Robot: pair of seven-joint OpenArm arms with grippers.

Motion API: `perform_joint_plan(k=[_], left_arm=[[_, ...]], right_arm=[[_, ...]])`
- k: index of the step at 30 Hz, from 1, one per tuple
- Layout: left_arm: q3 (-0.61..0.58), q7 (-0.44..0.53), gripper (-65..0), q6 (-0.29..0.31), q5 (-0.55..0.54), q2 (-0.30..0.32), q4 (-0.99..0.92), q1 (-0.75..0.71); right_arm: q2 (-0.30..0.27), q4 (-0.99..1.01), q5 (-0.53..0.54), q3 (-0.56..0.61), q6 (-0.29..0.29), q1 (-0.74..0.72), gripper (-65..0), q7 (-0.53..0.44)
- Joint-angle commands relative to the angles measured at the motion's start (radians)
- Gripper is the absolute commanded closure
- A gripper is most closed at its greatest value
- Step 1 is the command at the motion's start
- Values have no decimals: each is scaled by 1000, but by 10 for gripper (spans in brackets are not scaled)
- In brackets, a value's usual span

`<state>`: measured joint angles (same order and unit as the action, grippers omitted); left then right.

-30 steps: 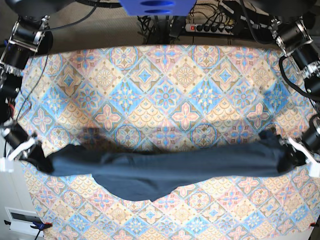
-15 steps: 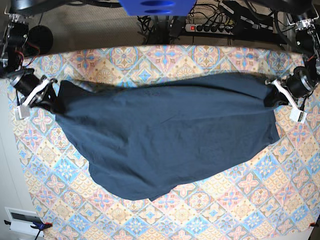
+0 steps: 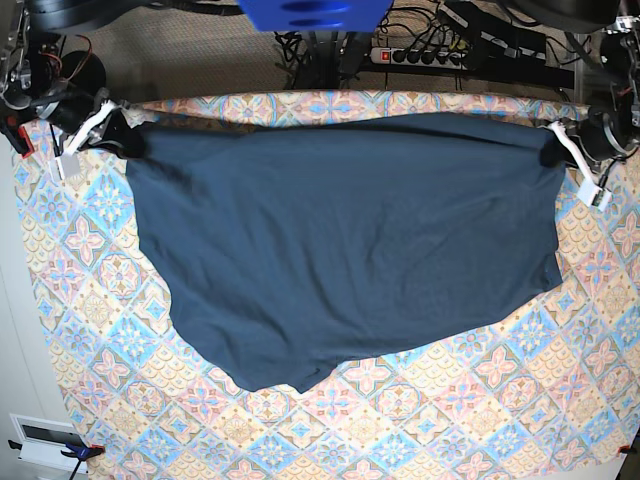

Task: Layout the t-shirt on the table in an organized manner, then fold the t-shirt properly
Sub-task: 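Release the shirt with both grippers and lift them off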

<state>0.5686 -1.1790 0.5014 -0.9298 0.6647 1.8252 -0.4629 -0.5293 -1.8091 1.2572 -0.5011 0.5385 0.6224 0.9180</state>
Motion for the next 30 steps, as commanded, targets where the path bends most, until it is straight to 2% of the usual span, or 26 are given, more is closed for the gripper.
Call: perform_joint_plan(k=[1, 6, 9, 15, 20, 24, 30], left_arm=[[12, 18, 0, 4, -5, 34, 14, 6], [12, 20, 0, 4, 35, 82, 14, 14], [12, 20, 0, 4, 47, 99, 14, 16], [4, 20, 0, 4, 91, 96, 12, 6], [-126, 20, -1, 4, 185, 100, 12, 6], [-140, 17, -5, 4, 199, 94, 12, 6], [-95, 14, -112, 1, 202, 92, 8, 0]], right_arm=[[-18, -18, 17, -14, 5, 9, 0, -4], [-5, -18, 17, -90, 5, 12, 0, 158], [18, -18, 17, -147, 5, 11, 0, 215], [22, -8, 9, -149, 4, 12, 0, 229], [24, -8, -106, -61, 4, 12, 0, 229], [39, -8, -162, -34, 4, 11, -43, 224], [93, -10, -253, -41, 4, -19, -122, 227]])
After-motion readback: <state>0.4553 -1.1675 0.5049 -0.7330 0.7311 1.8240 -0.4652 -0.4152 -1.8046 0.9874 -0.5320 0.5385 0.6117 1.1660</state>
